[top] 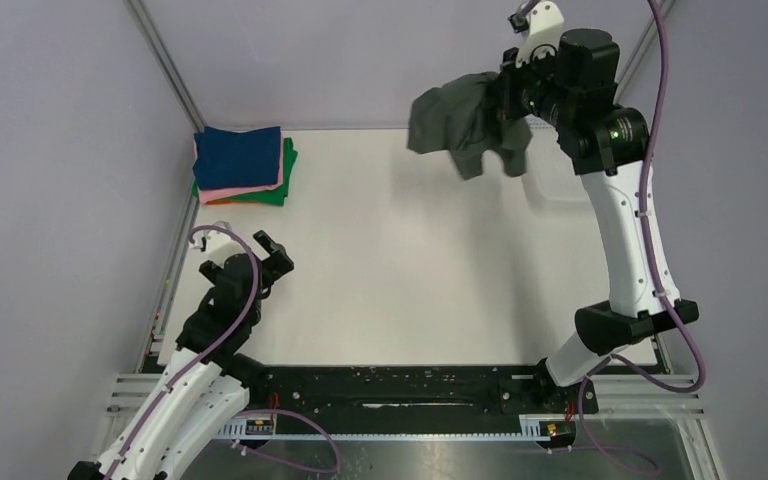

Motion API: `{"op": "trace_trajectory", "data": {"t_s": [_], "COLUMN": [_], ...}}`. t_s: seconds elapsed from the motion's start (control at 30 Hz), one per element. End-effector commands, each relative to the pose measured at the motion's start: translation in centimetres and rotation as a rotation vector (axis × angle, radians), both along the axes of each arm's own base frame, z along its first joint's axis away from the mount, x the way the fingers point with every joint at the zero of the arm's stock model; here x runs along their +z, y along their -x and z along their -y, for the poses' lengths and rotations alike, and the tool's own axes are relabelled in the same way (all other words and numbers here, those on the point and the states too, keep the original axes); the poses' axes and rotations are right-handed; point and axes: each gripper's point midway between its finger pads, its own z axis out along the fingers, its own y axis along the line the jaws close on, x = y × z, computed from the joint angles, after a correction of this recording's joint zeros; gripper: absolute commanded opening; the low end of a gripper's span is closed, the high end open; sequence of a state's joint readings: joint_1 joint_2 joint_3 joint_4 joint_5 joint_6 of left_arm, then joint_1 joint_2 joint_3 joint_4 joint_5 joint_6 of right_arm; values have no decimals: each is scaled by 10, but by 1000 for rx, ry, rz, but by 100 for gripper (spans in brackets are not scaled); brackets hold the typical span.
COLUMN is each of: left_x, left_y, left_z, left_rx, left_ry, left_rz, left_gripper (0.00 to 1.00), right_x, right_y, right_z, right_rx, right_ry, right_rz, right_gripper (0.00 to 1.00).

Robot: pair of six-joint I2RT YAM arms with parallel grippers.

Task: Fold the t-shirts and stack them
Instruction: Move the tshirt to the center of the board

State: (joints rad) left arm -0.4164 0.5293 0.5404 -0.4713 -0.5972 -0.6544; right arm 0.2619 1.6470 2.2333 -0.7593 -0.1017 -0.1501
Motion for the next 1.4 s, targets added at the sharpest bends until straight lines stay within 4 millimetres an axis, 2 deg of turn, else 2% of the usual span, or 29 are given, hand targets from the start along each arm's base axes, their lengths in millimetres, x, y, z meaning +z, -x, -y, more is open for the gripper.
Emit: {"op": "trace_trajectory", "data": {"t_s": [0.0, 0.13, 0.23, 0.27, 0.3, 0.37, 0.4, 0.47, 0.57, 0.63, 0.73, 0.83, 0.93, 1.07, 1.17, 1.2, 1.37], "left_x": [6, 6, 6, 6, 5, 4, 3, -1, -10, -15, -25, -37, -49, -64, -76, -80, -97], "left_y": [-3, -2, -3, -3, -3, -4, -5, -7, -11, -14, -19, -26, -30, -34, -33, -32, -25], "left_z": [7, 9, 11, 12, 13, 17, 19, 25, 34, 41, 51, 58, 62, 59, 48, 44, 29], "left_rx": [-27, -35, -42, -47, -53, -69, -80, -99, -127, -149, -175, -184, -178, -149, -114, -103, -60], "left_ry": [42, 54, 58, 60, 61, 62, 63, 67, 78, 89, 98, 105, 97, 118, 158, 173, 236], "left_rz": [38, 39, 37, 34, 32, 20, 10, -14, -58, -87, -138, -199, -274, -334, -365, -376, -427], "left_gripper": [99, 99, 99, 99, 99, 99, 99, 99, 99, 99, 99, 99, 99, 99, 99, 99, 99], "right_x": [18, -21, -79, -103, -132, -183, -206, -236, -252, -256, -267, -278, -288, -314, -338, -348, -383], "right_y": [43, 66, 78, 83, 86, 91, 93, 97, 110, 120, 136, 160, 189, 232, 264, 274, 283], "right_z": [-60, -96, -108, -107, -105, -94, -84, -62, -39, -36, -45, -87, -136, -196, -234, -242, -265], "right_rx": [224, 332, 356, 338, 312, 224, 161, 51, -28, -35, -25, 89, 243, 412, 503, 527, 503], "right_ry": [-119, -242, -356, -387, -405, -403, -380, -303, -221, -229, -290, -290, -185, -49, 27, 67, 238], "right_rz": [26, -77, -172, -205, -245, -325, -361, -405, -439, -447, -491, -518, -537, -578, -632, -652, -642], "right_gripper": [0, 0, 0, 5, 22, 94, 99, 100, 100, 99, 100, 100, 99, 99, 100, 100, 94]}}
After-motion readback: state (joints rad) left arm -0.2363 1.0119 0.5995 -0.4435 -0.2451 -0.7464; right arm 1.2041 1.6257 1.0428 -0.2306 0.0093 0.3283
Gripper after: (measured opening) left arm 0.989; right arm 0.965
